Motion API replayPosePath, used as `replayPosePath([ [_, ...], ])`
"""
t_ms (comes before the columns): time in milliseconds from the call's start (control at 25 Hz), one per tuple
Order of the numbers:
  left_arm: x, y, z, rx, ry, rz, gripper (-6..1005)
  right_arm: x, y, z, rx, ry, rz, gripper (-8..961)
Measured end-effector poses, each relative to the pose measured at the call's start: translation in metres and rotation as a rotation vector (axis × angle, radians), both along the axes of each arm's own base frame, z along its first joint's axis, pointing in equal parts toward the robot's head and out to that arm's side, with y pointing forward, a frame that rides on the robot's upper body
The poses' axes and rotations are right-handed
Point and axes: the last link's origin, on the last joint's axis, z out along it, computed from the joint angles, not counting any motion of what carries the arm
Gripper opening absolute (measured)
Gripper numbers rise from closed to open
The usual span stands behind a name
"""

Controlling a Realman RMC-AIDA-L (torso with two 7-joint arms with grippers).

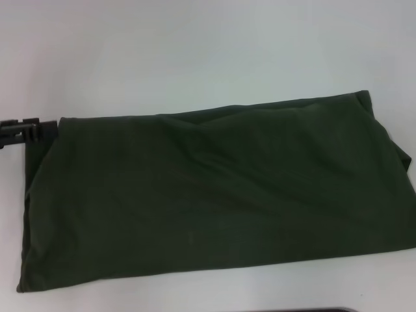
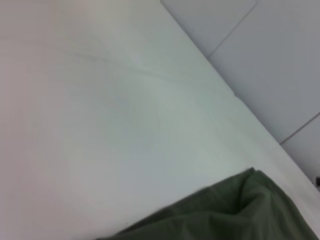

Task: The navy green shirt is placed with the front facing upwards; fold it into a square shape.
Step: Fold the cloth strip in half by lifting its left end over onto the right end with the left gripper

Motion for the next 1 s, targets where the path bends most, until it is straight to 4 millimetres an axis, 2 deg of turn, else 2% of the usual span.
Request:
replayPosePath([
  [360, -0.003, 0.004, -0.006, 0.023, 0.021, 0.018, 852, 0.004, 0.003, -0.021, -0.062, -0.037, -0.047, 869],
  [600, -0.002, 0.005, -0.004, 0.024, 0.026, 0.018, 912, 0.001, 0.007, -0.037, -0.090, -0.021, -0.055, 922],
  [1000, -0.003, 0.005, -0.002, 0.026, 0.035, 0.015, 909, 0.003, 0.010, -0.045, -0.103, -0.025, -0.071, 921],
])
